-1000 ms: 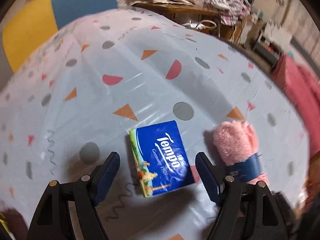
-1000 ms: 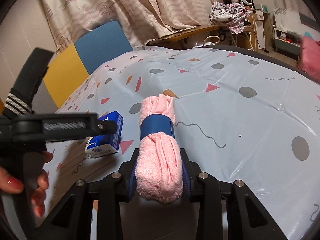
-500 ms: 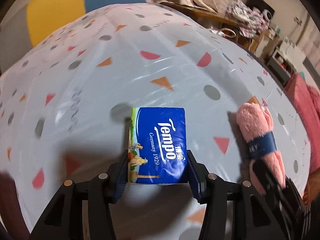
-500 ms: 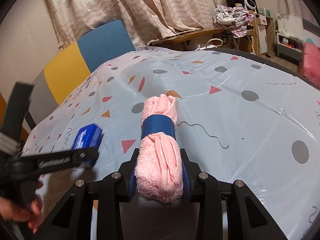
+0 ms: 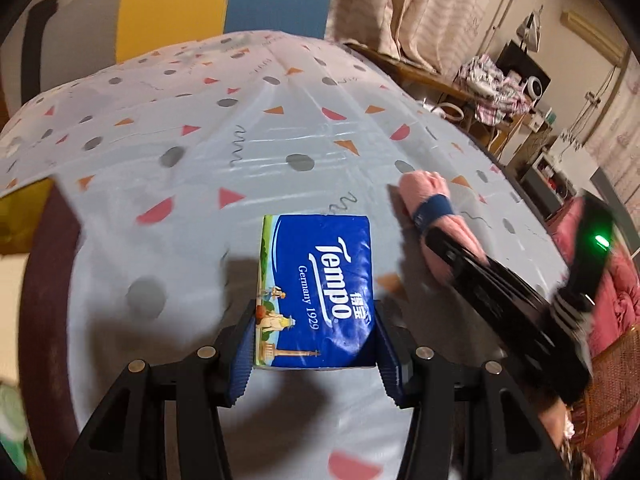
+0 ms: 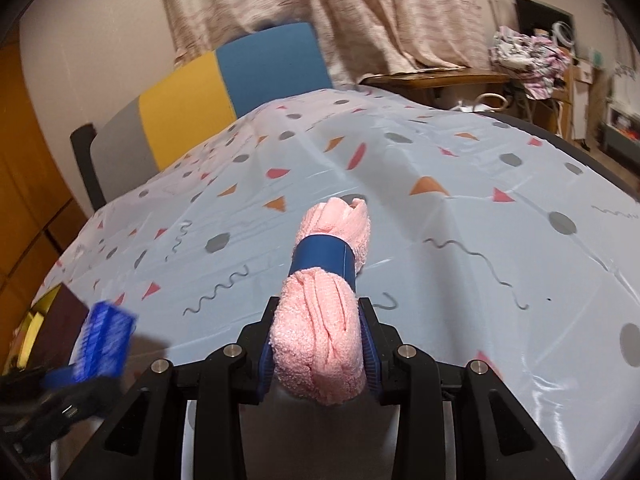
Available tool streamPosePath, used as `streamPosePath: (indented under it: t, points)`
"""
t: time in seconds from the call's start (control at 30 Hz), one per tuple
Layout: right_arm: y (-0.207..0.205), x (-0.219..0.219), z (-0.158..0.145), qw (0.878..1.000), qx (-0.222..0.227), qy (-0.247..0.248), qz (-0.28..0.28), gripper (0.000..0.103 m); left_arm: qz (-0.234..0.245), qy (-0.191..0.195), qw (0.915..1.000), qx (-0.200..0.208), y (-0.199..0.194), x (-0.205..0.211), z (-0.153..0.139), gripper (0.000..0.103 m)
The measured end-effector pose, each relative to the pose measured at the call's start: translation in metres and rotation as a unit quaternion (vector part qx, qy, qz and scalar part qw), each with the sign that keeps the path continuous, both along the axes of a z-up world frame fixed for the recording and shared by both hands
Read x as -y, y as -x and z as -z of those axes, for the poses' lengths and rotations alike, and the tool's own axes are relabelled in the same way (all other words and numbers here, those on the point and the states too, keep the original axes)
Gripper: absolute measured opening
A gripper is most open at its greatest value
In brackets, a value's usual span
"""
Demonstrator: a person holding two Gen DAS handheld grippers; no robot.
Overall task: Organize soft objects
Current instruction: 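Carry the Tempo tissue pack into the gold tray and open the left tool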
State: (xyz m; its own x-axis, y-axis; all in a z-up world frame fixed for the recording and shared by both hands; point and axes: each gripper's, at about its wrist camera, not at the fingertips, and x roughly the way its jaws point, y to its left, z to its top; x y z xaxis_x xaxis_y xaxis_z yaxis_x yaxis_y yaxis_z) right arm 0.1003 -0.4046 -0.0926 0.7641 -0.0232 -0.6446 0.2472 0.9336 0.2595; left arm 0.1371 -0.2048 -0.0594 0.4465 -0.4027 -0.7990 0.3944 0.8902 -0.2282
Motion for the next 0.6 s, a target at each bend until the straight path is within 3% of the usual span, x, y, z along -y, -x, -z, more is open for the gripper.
streamPosePath:
  t: [0.3,0.43,0.6]
  points:
    - [-0.002,-0.019,-0.004,0.999,0.003,0.03,-0.045,0.037,-0.033,0.04,0.998,0.037,0.046,-0.075,-0.035,0.053]
    - [-0.001,-0.023,-0.008,0.998,0.009,0.04,-0.052,0.037,-0.061,0.037,0.9961,0.052,0.056,-0.119,-0.049,0.053]
    - [0.001,-0.032,-0.015,0.996,0.009,0.057,-0.064,0.035,-0.086,0.019,0.9954,0.039,0.058,-0.167,-0.047,0.053]
